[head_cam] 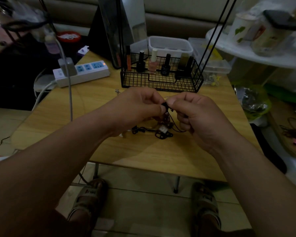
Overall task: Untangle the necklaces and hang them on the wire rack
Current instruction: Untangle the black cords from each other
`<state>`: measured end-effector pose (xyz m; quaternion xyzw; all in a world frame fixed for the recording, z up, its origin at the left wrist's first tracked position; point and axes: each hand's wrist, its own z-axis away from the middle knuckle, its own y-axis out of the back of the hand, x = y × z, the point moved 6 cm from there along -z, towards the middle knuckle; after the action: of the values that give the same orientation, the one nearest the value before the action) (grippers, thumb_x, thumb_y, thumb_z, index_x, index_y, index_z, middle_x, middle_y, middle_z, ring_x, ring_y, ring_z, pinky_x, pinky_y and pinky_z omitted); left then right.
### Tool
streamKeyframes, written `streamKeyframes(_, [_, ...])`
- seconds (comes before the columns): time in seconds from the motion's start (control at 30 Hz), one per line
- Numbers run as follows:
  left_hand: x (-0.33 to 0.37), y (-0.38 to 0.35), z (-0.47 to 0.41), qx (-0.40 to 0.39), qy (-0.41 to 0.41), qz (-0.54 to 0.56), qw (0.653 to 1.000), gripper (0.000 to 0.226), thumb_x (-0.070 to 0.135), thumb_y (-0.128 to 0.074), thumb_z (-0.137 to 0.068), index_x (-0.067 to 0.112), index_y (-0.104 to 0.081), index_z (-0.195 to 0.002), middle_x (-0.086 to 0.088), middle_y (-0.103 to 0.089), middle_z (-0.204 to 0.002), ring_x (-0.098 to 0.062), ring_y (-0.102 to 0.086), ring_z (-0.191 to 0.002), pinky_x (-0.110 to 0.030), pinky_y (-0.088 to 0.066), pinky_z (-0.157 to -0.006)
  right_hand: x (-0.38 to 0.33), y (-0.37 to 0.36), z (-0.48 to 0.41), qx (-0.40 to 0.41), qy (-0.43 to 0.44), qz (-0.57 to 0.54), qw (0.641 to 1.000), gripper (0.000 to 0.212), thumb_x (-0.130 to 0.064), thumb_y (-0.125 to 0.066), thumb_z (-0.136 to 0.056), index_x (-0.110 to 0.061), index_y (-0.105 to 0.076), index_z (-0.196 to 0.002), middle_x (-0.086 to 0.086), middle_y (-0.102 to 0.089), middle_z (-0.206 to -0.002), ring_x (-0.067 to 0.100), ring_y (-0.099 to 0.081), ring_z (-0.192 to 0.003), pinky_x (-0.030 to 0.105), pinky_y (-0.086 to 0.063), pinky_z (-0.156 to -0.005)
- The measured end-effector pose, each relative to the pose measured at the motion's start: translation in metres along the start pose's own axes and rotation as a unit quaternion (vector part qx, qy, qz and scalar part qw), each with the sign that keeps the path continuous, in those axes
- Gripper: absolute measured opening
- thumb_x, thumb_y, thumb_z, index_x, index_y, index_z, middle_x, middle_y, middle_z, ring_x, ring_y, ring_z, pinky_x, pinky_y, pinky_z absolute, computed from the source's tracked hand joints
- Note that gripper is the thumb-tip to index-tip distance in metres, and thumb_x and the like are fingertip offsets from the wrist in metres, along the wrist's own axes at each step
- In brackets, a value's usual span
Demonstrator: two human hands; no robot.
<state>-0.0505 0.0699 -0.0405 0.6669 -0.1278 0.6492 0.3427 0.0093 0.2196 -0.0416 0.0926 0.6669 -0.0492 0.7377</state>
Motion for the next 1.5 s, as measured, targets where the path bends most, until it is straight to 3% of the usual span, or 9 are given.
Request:
streamKeyframes(0.2, [0.001, 0.001, 0.000, -0.022, -0.008, -0.003, 1.000, 0.007, 0.016, -0.068, -0.099, 0.009, -0.068, -0.100, -0.004, -0.078, -0.092, -0.014, -0.074, -0.089, -0.026, -0.057, -0.081, -0.003, 0.006, -0.002, 0.018, 0.040, 0.077, 0.996, 0.011, -0.018, -0.075, -0.090, -0.024, -0.073, -0.081, -0.016, -0.060, -0.064, -0.001, -0.049, -0.054, 0.026, -0.035, -0.058])
streamKeyframes(0.33, [0.003, -0.001, 0.001, -0.073, 0.013, 0.115, 0.991, 0.006, 0.020, -0.065, -0.097, 0.018, -0.063, -0.091, -0.003, -0.072, -0.093, -0.018, -0.069, -0.095, -0.044, -0.055, -0.094, -0.001, 0.004, 0.000, -0.033, 0.004, -0.075, 0.997, 0.005, -0.016, -0.072, -0.089, -0.021, -0.069, -0.090, -0.007, -0.051, -0.068, 0.008, -0.039, -0.057, 0.024, -0.033, -0.053])
streamKeyframes(0.5, [0.007, -0.002, 0.003, -0.097, 0.005, 0.209, 0.973, 0.009, 0.021, -0.061, -0.093, 0.022, -0.059, -0.085, -0.005, -0.063, -0.101, -0.022, -0.061, -0.104, -0.044, -0.047, -0.094, -0.002, -0.006, 0.003, -0.094, -0.043, -0.242, 0.965, 0.002, -0.017, -0.059, -0.095, -0.016, -0.059, -0.093, -0.004, -0.044, -0.069, 0.007, -0.036, -0.054, 0.020, -0.030, -0.049])
streamKeyframes(0.67, [0.004, 0.003, 0.000, -0.030, -0.001, 0.176, 0.984, 0.016, 0.009, -0.062, -0.099, 0.015, -0.056, -0.085, -0.008, -0.063, -0.090, -0.021, -0.063, -0.088, -0.035, -0.054, -0.080, -0.002, -0.002, 0.005, -0.068, -0.026, -0.065, 0.995, 0.018, -0.029, -0.059, -0.103, -0.013, -0.057, -0.095, -0.002, -0.046, -0.067, 0.010, -0.031, -0.053, 0.023, -0.025, -0.046])
streamKeyframes(0.83, [0.003, 0.005, 0.001, -0.004, -0.001, 0.126, 0.992, 0.011, 0.007, -0.065, -0.097, 0.013, -0.058, -0.093, -0.008, -0.066, -0.090, -0.022, -0.066, -0.089, -0.038, -0.058, -0.089, -0.010, -0.002, 0.006, -0.063, 0.044, 0.111, 0.991, 0.022, -0.030, -0.065, -0.101, -0.018, -0.066, -0.082, -0.005, -0.042, -0.060, 0.007, -0.033, -0.052, 0.026, -0.029, -0.050])
streamKeyframes(1.0, [0.004, -0.003, 0.002, -0.018, -0.001, 0.036, 0.999, 0.009, 0.010, -0.070, -0.096, 0.008, -0.062, -0.098, -0.010, -0.065, -0.085, -0.021, -0.060, -0.079, -0.038, -0.054, -0.079, -0.014, 0.001, 0.005, 0.012, 0.077, 0.112, 0.991, 0.017, -0.022, -0.062, -0.102, -0.016, -0.065, -0.086, -0.021, -0.051, -0.052, -0.003, -0.049, -0.049, 0.023, -0.031, -0.060])
streamKeyframes(1.23, [0.004, -0.005, 0.003, -0.044, 0.009, 0.106, 0.993, 0.011, 0.015, -0.058, -0.104, 0.013, -0.061, -0.094, -0.006, -0.075, -0.106, -0.021, -0.072, -0.105, -0.039, -0.055, -0.099, -0.008, 0.013, 0.001, 0.016, 0.023, -0.026, 0.999, 0.016, -0.016, -0.058, -0.102, -0.018, -0.057, -0.085, -0.003, -0.038, -0.061, 0.010, -0.027, -0.049, 0.028, -0.018, -0.048])
streamKeyframes(1.4, [0.005, -0.006, 0.002, -0.030, -0.005, 0.166, 0.986, 0.008, 0.001, -0.053, -0.102, 0.008, -0.058, -0.102, -0.006, -0.068, -0.083, -0.020, -0.067, -0.086, -0.034, -0.057, -0.086, -0.011, 0.008, 0.004, -0.002, 0.014, -0.026, 1.000, 0.022, -0.016, -0.052, -0.100, -0.015, -0.059, -0.079, -0.003, -0.037, -0.057, 0.012, -0.027, -0.050, 0.030, -0.019, -0.049])
streamKeyframes(1.5, [0.004, -0.011, 0.003, -0.047, -0.005, 0.158, 0.986, 0.016, -0.001, -0.056, -0.100, 0.008, -0.061, -0.112, -0.005, -0.067, -0.088, -0.021, -0.069, -0.089, -0.035, -0.060, -0.090, -0.011, 0.006, 0.004, -0.011, 0.020, -0.027, 0.999, 0.021, -0.016, -0.053, -0.101, -0.013, -0.062, -0.082, -0.003, -0.036, -0.057, 0.012, -0.026, -0.049, 0.029, -0.020, -0.048])
